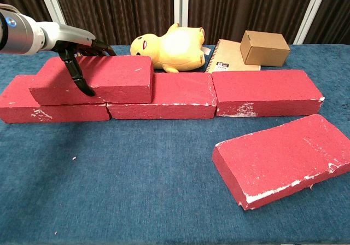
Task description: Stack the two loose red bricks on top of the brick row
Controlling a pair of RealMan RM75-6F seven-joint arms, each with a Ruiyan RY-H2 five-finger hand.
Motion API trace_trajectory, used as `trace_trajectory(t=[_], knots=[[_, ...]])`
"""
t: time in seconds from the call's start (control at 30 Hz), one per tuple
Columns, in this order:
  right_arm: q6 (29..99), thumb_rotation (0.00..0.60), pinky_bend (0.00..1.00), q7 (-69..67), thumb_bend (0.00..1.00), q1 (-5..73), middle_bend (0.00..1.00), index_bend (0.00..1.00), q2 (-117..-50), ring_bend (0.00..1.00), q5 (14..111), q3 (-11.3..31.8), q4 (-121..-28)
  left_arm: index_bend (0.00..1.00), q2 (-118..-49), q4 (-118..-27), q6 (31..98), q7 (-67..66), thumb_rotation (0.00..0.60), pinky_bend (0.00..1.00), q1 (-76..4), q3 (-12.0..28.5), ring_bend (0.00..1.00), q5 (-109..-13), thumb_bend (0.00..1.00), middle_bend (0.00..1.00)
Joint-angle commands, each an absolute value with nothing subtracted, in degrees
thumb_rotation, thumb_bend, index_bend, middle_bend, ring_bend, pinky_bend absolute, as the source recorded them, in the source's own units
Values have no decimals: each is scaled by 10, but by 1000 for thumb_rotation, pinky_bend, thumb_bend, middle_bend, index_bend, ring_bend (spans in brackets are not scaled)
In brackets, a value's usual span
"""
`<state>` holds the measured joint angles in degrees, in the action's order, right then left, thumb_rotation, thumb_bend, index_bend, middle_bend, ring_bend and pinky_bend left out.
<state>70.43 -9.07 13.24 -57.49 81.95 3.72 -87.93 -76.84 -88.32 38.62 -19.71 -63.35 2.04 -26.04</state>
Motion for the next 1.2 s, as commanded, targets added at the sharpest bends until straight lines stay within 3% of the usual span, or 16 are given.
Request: trace_trajectory(t=[0.03,1.07,1.2], knots=[[703,600,0,-91,0,133,0,0,-575,0,819,37,-880,87,-769,-882,383,-192,600,35,-632,20,167,-266,179,154],[699,600,0,-92,0,133,0,0,-576,0,818,35,-877,87,-786,-869,391,-189,600,32,-635,12,149,-257,178,154],[698,600,0,-92,0,133,0,0,-576,0,819,35,-877,86,-785,-869,384,-189,600,21,-637,11,107,-256,177,145]])
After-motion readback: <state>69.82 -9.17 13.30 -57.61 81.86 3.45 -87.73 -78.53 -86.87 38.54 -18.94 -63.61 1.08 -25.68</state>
